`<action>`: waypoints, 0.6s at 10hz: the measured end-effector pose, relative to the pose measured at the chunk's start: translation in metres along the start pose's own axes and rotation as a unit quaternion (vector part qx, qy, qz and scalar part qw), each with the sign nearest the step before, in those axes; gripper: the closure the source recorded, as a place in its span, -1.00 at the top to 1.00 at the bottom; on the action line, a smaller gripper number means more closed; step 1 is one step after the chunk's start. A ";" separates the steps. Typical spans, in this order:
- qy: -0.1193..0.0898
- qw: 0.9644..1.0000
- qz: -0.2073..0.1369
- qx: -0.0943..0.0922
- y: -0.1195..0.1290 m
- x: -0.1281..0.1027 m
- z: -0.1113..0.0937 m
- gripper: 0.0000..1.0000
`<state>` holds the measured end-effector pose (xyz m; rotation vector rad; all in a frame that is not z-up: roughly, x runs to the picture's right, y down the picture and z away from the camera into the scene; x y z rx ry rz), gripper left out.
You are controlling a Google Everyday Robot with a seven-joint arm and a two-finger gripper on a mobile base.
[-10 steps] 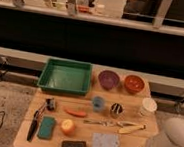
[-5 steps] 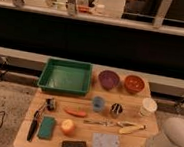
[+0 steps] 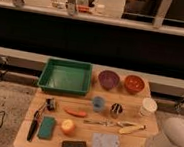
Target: Place grapes in paper cup
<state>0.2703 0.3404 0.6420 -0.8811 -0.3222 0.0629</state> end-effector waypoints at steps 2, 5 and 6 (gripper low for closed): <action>0.000 1.000 -0.010 0.022 -0.004 -0.020 -0.011 -1.00; -0.004 0.998 -0.036 0.055 -0.015 -0.055 -0.039 -1.00; -0.005 0.997 -0.044 0.066 -0.020 -0.062 -0.048 -1.00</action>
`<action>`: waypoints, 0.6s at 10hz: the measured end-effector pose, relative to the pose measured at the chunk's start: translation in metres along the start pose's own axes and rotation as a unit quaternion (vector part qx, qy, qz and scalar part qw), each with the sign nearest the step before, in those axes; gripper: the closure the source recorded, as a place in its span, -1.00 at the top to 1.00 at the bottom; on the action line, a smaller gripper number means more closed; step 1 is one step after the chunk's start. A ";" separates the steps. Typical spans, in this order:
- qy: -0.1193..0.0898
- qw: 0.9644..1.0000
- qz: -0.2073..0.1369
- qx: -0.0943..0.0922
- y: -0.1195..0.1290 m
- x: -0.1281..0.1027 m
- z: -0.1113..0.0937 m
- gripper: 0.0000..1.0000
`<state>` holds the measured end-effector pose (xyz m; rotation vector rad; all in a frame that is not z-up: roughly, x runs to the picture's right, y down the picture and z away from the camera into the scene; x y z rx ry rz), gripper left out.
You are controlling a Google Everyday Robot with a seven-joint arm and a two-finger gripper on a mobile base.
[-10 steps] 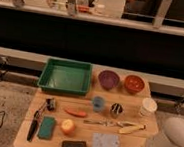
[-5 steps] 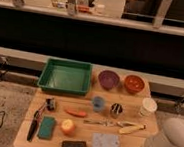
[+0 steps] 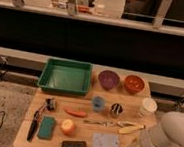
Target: Place grapes in paper cup
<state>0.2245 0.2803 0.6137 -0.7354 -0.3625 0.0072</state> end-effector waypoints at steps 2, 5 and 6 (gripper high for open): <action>-0.003 1.000 -0.012 0.027 -0.022 -0.012 -0.025 -1.00; -0.007 0.998 -0.019 0.054 -0.051 -0.019 -0.061 -1.00; -0.008 0.998 -0.019 0.063 -0.059 -0.018 -0.072 -1.00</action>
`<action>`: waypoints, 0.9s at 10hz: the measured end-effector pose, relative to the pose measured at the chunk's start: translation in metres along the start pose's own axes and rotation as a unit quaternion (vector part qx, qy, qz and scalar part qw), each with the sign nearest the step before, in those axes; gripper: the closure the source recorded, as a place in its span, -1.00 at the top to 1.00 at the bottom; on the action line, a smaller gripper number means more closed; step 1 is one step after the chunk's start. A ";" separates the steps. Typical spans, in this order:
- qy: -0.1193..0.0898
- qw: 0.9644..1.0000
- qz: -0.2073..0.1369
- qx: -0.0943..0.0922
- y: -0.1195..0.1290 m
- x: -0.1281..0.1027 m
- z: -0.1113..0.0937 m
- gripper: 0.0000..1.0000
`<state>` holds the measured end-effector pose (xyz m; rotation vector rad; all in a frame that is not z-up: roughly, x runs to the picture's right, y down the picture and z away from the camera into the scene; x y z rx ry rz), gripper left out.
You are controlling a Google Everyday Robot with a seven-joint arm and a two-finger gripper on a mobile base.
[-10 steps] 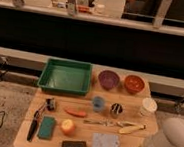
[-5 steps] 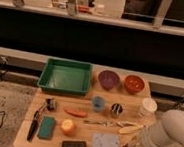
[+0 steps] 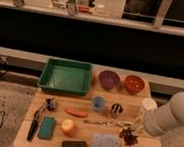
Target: Place grapes in paper cup
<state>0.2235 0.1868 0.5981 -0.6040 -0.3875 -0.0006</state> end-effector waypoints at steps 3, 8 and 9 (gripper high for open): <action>-0.001 1.000 -0.002 0.003 -0.005 -0.001 -0.002 -1.00; 0.000 1.000 -0.001 0.005 -0.005 0.000 -0.003 -1.00; 0.001 1.000 0.001 0.013 -0.013 -0.001 -0.005 -1.00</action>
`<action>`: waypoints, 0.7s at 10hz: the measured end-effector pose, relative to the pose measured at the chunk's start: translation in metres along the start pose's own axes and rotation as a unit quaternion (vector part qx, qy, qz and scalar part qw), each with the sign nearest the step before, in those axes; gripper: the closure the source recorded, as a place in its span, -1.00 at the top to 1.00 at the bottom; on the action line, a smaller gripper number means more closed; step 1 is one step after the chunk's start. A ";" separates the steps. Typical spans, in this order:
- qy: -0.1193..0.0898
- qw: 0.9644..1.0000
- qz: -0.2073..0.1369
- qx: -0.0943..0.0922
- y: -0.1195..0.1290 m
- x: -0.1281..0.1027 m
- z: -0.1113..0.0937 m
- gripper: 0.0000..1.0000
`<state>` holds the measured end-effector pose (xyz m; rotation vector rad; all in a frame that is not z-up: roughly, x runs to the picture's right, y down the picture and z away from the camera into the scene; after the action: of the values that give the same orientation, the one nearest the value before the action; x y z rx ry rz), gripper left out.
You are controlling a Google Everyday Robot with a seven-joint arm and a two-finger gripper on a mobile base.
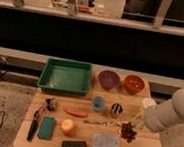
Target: Place grapes in paper cup
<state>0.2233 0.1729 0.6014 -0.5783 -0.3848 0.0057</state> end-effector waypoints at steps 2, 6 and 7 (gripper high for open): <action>0.001 1.000 -0.002 0.011 -0.021 -0.002 -0.003 -1.00; 0.013 0.999 0.003 0.032 -0.066 0.009 -0.016 -1.00; 0.017 0.999 0.006 0.038 -0.078 0.015 -0.022 -1.00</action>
<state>0.2375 0.0973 0.6318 -0.5050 -0.3468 0.0228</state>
